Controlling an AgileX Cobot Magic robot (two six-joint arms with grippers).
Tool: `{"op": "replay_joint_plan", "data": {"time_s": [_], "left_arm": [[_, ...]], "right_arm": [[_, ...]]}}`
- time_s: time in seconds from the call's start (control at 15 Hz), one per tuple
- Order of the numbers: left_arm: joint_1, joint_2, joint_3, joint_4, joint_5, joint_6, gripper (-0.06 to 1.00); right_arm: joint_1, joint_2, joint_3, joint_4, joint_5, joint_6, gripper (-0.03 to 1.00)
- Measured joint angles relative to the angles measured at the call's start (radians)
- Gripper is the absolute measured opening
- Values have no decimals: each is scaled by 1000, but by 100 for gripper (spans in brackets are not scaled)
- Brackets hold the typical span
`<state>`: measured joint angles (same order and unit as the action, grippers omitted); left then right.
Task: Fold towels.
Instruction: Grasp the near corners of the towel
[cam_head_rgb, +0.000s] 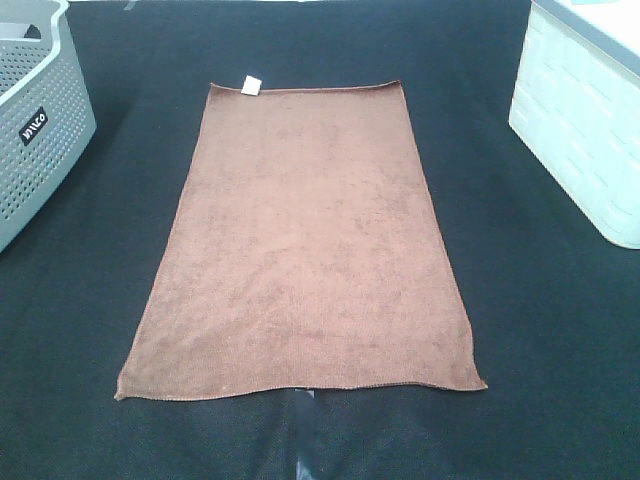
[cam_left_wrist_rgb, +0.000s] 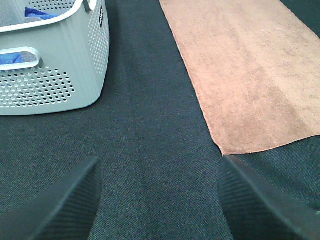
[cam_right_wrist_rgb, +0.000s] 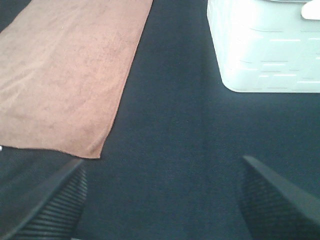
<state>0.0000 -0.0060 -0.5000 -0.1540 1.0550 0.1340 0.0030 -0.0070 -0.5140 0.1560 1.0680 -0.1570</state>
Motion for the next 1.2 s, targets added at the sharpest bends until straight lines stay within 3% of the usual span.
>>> {"op": "replay_joint_plan", "data": {"time_s": [0.13,0.4,0.53,0.73,0.93,1.2], "left_arm": [[0,0,-6,-7,-12,-10,64],[0,56,-6,-46,-240,-83,64],[0,172,27,-148,-369,-116,64],[0,407,38,-302,-423,-118,64],[0,736,38,-407,-449,-109,64],[0,1025,38,-516,-523,21,64]], "right_arm": [[0,1,0,-5,-16,67,74],[0,175,-20,3,-64,125,73],[0,316,-22,41,-111,138,73],[0,576,-22,116,-198,139,73],[0,909,-22,223,-243,37,73],[0,1166,-42,334,-275,-139,73]]}}
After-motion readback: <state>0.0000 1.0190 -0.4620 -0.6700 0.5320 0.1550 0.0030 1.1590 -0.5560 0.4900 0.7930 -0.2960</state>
